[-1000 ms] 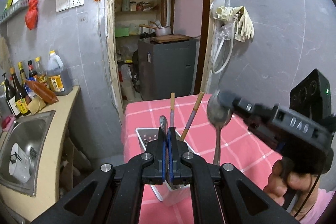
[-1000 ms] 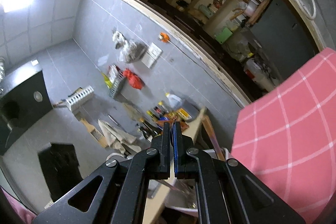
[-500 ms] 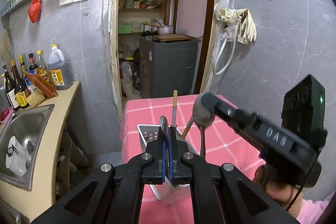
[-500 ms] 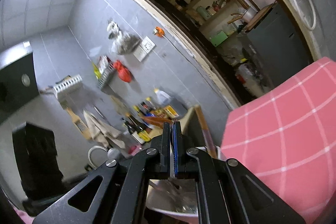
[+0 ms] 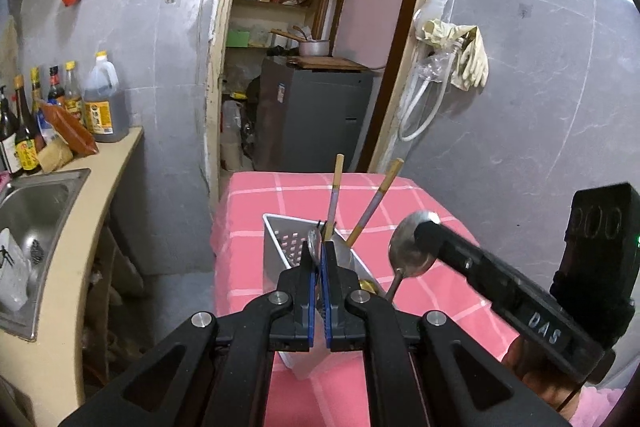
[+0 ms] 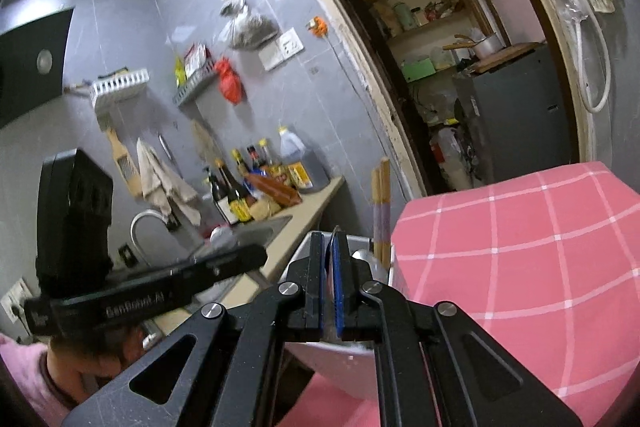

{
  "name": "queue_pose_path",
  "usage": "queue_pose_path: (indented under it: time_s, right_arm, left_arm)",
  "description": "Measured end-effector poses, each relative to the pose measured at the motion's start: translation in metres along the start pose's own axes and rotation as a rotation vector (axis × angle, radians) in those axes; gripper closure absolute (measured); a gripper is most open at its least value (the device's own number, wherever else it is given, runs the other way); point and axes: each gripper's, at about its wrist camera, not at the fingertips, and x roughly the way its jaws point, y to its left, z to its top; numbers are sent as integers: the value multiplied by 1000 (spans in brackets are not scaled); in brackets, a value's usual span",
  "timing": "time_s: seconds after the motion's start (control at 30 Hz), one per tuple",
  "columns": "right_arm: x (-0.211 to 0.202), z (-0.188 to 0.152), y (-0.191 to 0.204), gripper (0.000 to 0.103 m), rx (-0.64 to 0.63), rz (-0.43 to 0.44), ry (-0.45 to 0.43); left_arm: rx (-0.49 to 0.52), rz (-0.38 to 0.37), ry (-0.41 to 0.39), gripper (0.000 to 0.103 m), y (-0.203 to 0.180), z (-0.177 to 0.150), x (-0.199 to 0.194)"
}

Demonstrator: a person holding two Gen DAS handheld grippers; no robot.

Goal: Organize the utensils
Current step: 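Lower the spoons into the holder and open both tools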

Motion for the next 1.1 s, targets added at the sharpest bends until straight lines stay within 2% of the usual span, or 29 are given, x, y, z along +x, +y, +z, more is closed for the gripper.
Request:
queue_pose_path:
  time_s: [0.17, 0.33, 0.53, 0.73, 0.93, 1.0, 1.1]
  right_arm:
    - [-6, 0, 1, 96, -3, -26, 25]
    - [-11, 0, 2, 76, 5, -37, 29]
    - [-23, 7, 1, 76, 1, -55, 16]
    - [-49, 15, -4, 63, -1, -116, -8]
    - [-82, 22, -7, 46, -25, -197, -7]
    - [-94, 21, -7, 39, -39, -228, -1]
    - [-114, 20, -5, 30, -66, -272, -7]
  left_arm:
    - [-28, -53, 14, 99, 6, 0, 1]
    - [-45, -84, 27, 98, 8, 0, 0]
    - [-71, -74, 7, 93, 6, -1, -6]
    - [-99, -37, -42, 72, 4, -4, -20]
    - [-106, 8, -114, 39, -13, -16, -43]
    - [-109, 24, -131, 24, -19, -23, -51]
    - [-110, 54, -161, 12, -28, -34, -63]
